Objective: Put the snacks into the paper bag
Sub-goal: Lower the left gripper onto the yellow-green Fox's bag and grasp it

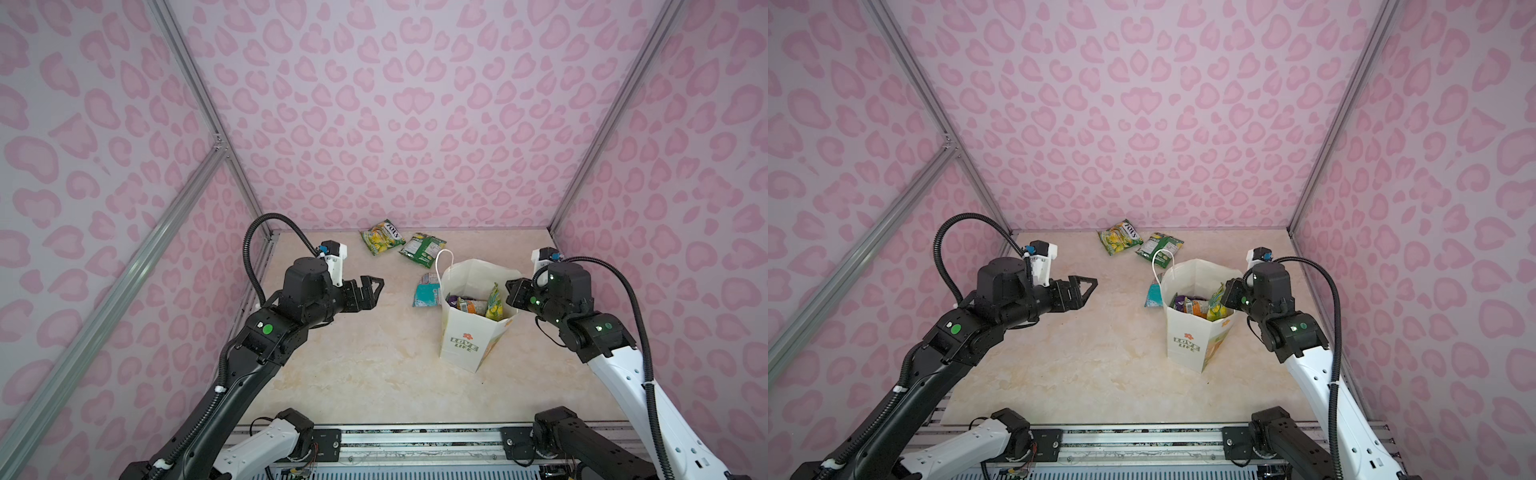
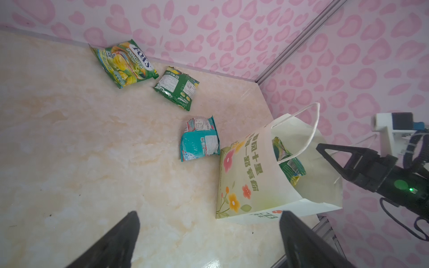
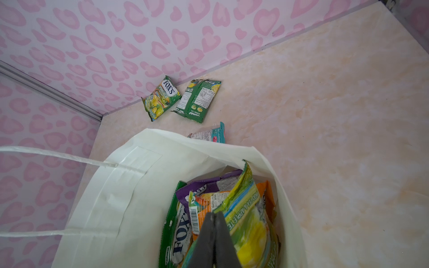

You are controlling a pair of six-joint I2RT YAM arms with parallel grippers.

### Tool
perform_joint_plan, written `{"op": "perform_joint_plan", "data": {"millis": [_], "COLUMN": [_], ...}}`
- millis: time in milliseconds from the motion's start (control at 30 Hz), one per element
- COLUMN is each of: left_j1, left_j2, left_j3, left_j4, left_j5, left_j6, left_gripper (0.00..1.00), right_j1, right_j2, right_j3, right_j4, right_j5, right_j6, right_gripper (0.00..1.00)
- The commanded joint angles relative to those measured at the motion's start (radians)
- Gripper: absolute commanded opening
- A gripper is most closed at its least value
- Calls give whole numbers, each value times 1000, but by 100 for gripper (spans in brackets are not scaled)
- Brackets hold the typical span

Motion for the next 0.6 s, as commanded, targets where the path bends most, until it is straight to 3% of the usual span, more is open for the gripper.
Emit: {"op": "perform_joint_plan", "data": {"millis": [0,267,400,567], "left_j1": [56,256,301,317], "left_j2": [15,159,299,480], "left_j3": [-46,-221,-215,-143], "left_j4": [121,463,552,591], "left_j5": [111,307,389,391], "left_j6": [-58,-192,-186,-134], "left_gripper": [97,97,97,97], "right_j1": [1,4,2,1], "right_j2": [-7,22,31,13], "right_j3": [-8,-11,-61,-65], "right_j4": [26,26,81,71], "right_j5": [-20,19,50,74], "right_j6": [12,23,46,38], "right_gripper": [0,0,0,0]}}
